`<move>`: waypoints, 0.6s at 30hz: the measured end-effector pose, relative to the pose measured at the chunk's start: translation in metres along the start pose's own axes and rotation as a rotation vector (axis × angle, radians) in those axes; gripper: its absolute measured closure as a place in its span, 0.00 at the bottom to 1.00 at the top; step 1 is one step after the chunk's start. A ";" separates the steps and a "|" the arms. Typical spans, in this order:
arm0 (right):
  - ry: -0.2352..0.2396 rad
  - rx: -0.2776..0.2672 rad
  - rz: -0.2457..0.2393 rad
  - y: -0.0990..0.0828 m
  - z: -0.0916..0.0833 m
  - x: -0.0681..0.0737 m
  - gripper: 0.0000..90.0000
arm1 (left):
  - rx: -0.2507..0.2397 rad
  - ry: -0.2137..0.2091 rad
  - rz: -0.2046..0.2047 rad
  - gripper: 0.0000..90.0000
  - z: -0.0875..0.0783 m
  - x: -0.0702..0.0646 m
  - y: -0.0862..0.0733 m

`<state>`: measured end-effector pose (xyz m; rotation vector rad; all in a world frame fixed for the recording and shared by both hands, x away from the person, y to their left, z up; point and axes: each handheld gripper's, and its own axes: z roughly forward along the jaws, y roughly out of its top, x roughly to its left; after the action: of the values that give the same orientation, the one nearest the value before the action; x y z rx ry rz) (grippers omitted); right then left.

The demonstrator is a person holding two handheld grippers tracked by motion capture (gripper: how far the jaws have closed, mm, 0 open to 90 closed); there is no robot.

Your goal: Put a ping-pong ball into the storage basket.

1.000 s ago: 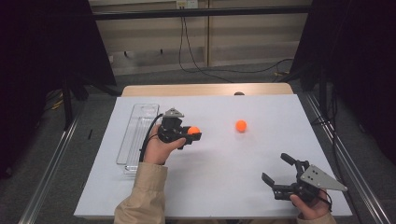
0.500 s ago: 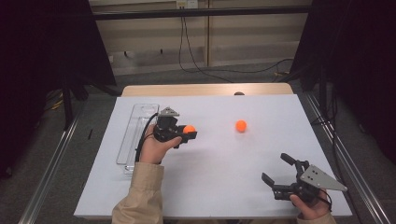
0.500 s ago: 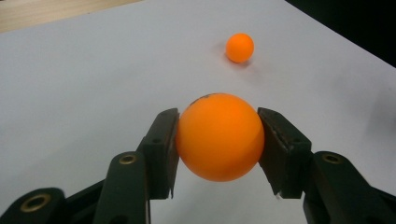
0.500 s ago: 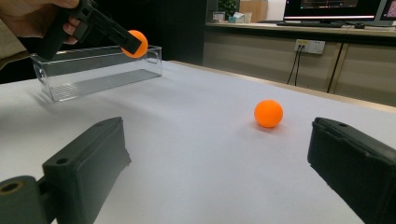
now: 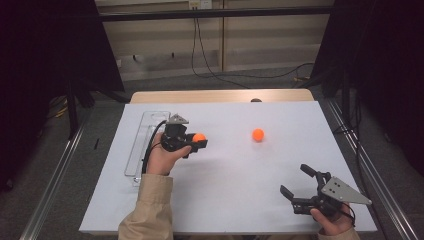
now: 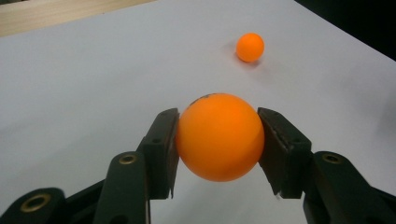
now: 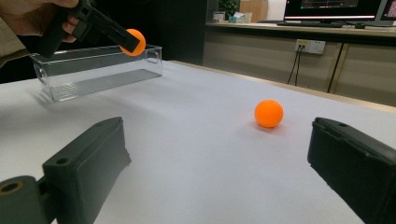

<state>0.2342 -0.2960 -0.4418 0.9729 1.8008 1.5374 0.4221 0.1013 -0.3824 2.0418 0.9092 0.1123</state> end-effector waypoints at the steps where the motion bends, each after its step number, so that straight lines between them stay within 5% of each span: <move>1: 0.000 0.001 0.002 0.000 0.000 0.000 0.04 | -0.002 0.001 -0.002 0.56 0.000 0.000 0.000; 18: 0.000 0.001 0.001 0.000 0.000 0.000 0.05 | 0.007 0.021 -0.002 0.56 -0.007 0.007 -0.002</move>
<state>0.2342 -0.2959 -0.4418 0.9744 1.8018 1.5370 0.4236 0.1107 -0.3811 2.0501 0.9257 0.1296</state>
